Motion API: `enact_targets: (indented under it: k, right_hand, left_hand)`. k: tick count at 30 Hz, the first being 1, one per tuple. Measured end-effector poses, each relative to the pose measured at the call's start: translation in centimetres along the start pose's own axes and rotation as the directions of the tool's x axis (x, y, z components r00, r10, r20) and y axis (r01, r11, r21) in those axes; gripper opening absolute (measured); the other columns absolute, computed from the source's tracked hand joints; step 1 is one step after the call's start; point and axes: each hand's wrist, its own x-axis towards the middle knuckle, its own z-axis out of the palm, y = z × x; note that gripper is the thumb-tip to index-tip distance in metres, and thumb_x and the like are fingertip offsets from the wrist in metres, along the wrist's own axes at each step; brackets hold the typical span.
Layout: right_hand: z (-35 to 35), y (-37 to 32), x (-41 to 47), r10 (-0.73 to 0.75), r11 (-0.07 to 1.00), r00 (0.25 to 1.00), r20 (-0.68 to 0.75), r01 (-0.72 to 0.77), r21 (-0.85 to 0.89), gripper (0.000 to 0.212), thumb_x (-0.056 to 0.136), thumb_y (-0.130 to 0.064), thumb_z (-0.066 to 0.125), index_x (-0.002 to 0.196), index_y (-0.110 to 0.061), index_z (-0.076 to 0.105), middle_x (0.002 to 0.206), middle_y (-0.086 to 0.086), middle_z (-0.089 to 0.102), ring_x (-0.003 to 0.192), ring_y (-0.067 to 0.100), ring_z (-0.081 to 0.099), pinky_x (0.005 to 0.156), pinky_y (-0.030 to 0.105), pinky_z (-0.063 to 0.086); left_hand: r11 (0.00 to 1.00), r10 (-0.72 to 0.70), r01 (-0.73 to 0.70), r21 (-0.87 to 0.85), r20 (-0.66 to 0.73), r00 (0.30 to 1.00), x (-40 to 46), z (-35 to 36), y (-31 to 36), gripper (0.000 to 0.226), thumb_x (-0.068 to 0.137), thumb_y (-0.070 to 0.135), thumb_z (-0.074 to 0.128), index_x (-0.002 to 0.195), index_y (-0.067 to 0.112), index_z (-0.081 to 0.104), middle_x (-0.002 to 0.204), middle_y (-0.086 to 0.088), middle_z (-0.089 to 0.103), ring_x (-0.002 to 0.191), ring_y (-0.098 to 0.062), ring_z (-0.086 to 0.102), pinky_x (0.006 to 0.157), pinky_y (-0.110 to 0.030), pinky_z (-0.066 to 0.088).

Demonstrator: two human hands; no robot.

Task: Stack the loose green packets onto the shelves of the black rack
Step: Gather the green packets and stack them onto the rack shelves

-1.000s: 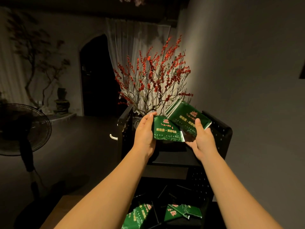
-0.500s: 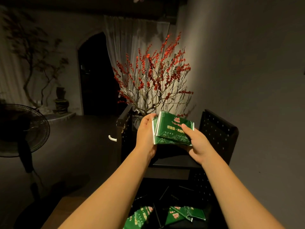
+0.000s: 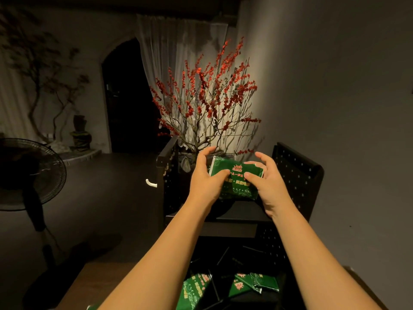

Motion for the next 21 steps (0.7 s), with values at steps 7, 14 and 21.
enact_targets:
  k: [7,14,21]
  right_hand:
    - [-0.4,0.01,-0.19,-0.059,0.998,0.998,0.018,0.06,-0.035,0.063,0.087,0.009,0.062,0.134,-0.027,0.043,0.124,0.002,0.058,0.108,0.016,0.063,0.08,0.034,0.059]
    - [-0.17,0.2,-0.11,0.11,0.981,0.992,0.053,-0.1,-0.169,0.073,0.086,0.013,0.054,0.144,-0.027,0.033,0.115,0.002,0.057,0.098,0.017,0.065,0.074,0.031,0.059]
    - [-0.01,0.39,-0.01,0.106,0.974,0.994,-0.033,-0.11,-0.196,0.057,0.086,0.008,0.056,0.133,-0.023,0.043,0.111,0.002,0.058,0.099,0.016,0.063,0.069,0.026,0.055]
  left_hand:
    - [0.988,-0.134,0.137,0.072,-0.054,0.99,-0.2,0.62,0.27,0.06,0.085,0.006,0.056,0.129,0.042,0.036,0.108,0.006,0.056,0.074,-0.015,0.061,0.06,-0.032,0.053]
    - [0.951,-0.232,0.235,0.199,-0.037,0.972,-0.08,0.66,0.23,0.061,0.086,-0.004,0.043,0.132,0.036,0.034,0.085,-0.007,0.057,0.06,-0.016,0.046,0.048,-0.029,0.035]
    - [0.955,-0.186,0.195,0.222,-0.059,0.981,-0.34,0.66,0.4,0.048,0.091,0.001,0.044,0.127,0.032,0.038,0.092,-0.001,0.059,0.071,-0.016,0.058,0.062,-0.037,0.052]
